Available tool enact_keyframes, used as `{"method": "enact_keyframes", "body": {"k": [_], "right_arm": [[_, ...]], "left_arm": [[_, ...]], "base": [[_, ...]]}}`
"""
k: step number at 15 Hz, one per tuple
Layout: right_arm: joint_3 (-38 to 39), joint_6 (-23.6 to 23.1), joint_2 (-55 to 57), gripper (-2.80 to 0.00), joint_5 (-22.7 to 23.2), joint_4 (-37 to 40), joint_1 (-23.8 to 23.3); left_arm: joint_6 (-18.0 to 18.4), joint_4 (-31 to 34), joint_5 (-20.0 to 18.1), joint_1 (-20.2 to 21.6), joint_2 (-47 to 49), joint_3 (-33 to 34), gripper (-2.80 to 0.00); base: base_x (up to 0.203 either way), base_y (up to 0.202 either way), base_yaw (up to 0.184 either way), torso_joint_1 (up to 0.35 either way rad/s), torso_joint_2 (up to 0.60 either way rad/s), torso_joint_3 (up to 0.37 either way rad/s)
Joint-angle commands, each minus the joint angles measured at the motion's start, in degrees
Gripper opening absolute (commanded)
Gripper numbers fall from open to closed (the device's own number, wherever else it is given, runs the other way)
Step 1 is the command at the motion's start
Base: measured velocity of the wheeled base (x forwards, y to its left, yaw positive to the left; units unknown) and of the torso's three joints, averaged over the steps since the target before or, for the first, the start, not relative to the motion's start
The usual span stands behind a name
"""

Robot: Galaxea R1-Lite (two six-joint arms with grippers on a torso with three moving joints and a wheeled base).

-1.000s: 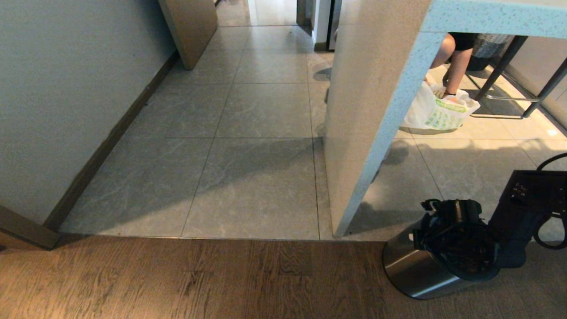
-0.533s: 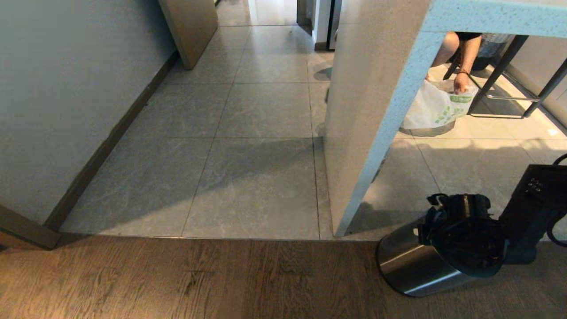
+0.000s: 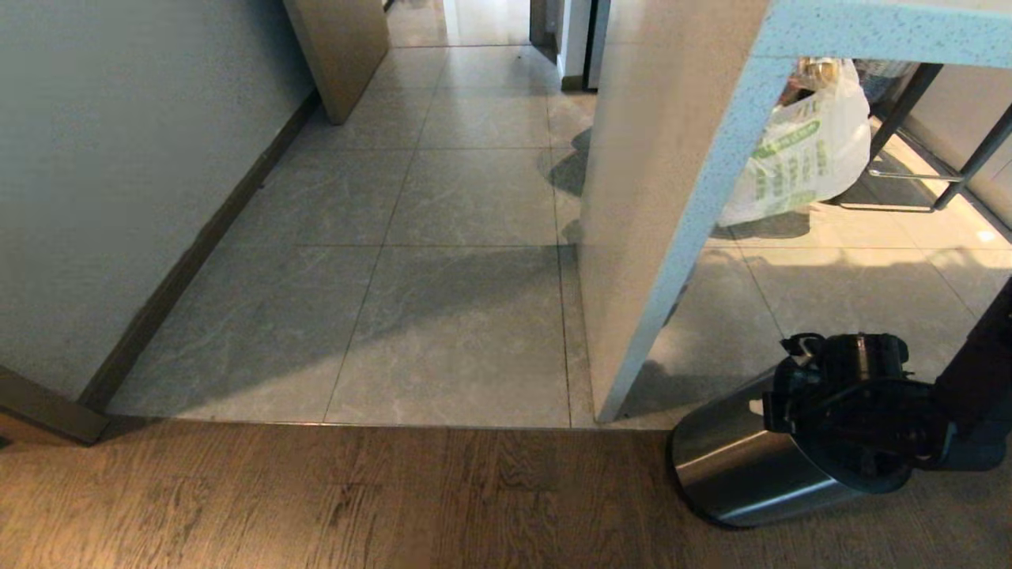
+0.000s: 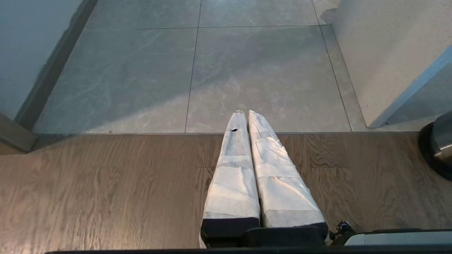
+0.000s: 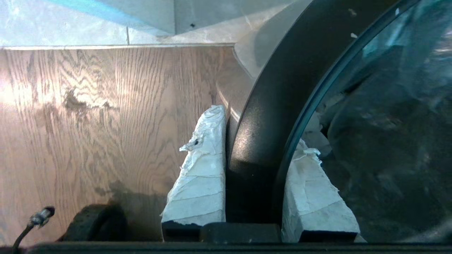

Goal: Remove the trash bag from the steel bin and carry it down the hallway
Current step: Place the outer trash can on the ground

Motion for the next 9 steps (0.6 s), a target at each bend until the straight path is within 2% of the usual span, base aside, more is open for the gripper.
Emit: {"method": "enact_keyframes", "body": {"k": [1,4,9], "right_arm": [[0.47,0.02,-3.16,-2.8,0.03,0.13,-0.09],[0.58,0.09,-9.53,-2.8,0.18,2.6,-0.86],[4.02,0.1,-19.83,-2.8,0.18,11.26,-1.03]], "left_arm": [[-0.07,0.01,0.04,0.0,0.07,0.08,-2.8],[0.0,0.01,0.04,0.0,0.07,0.03,-2.8],[0.0,0.01,0.04,0.0,0.07,0.09,-2.8]], "base": [[0.0,0.0,0.0,0.0,0.0,0.0],[0.0,0.0,0.0,0.0,0.0,0.0],[0.0,0.0,0.0,0.0,0.0,0.0]]}}
